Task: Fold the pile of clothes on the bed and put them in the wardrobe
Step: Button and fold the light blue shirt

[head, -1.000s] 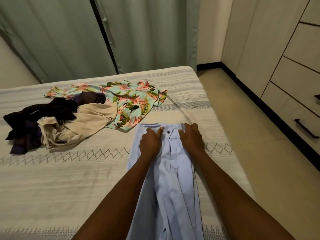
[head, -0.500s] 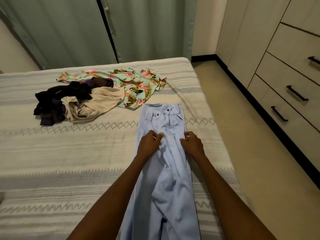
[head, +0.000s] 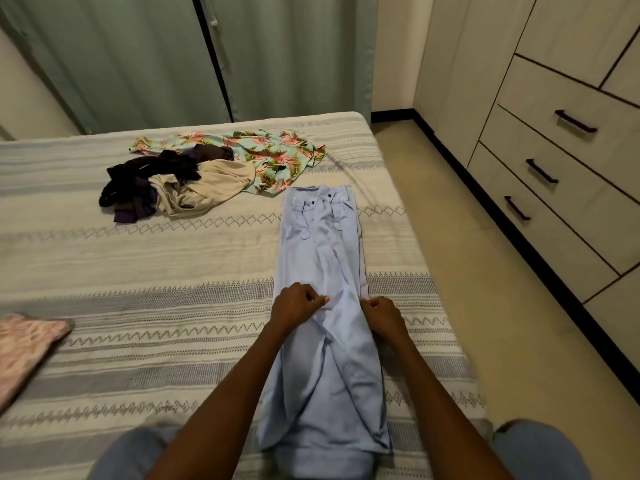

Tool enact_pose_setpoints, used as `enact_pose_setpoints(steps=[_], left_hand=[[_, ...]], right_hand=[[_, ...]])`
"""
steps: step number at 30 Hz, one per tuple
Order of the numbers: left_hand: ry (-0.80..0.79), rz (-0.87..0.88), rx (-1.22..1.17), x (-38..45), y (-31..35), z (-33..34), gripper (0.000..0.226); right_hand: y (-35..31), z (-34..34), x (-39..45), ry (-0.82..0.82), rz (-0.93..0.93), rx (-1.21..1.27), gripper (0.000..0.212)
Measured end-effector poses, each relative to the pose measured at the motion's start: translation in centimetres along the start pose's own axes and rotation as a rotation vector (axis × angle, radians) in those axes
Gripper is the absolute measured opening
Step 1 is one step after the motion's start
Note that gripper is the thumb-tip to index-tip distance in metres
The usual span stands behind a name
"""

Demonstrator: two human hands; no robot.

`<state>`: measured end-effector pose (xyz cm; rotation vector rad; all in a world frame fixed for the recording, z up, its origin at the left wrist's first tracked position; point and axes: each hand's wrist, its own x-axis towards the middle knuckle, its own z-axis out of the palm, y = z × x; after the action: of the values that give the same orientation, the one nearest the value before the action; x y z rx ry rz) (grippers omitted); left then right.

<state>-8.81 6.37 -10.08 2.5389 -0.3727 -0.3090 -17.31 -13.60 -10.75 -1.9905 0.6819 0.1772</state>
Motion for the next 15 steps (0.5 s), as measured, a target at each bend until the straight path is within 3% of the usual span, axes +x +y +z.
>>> enact_pose_setpoints(steps=[3, 7, 13, 15], left_hand=[[-0.027, -0.036, 0.002, -0.7, -0.3, -0.1, 0.033], [-0.034, -0.111, -0.129, -1.3, 0.4, 0.1, 0.025], [0.237, -0.229, -0.612, -3.5, 1.3, -1.1, 0.035], [0.298, -0.253, -0.662, -3.7, 0.7, -1.4, 0.034]], right_hand=[[0.9, 0.1, -2.9, 0.028, 0.014, 0.023, 0.052], [2.5, 0.3, -4.7, 0.054, -0.008, 0.024, 0.034], [2.2, 1.0, -7.5, 0.27, -0.062, 0.181, 0.019], [2.5, 1.5, -8.1, 0.261, -0.085, 0.184, 0.011]])
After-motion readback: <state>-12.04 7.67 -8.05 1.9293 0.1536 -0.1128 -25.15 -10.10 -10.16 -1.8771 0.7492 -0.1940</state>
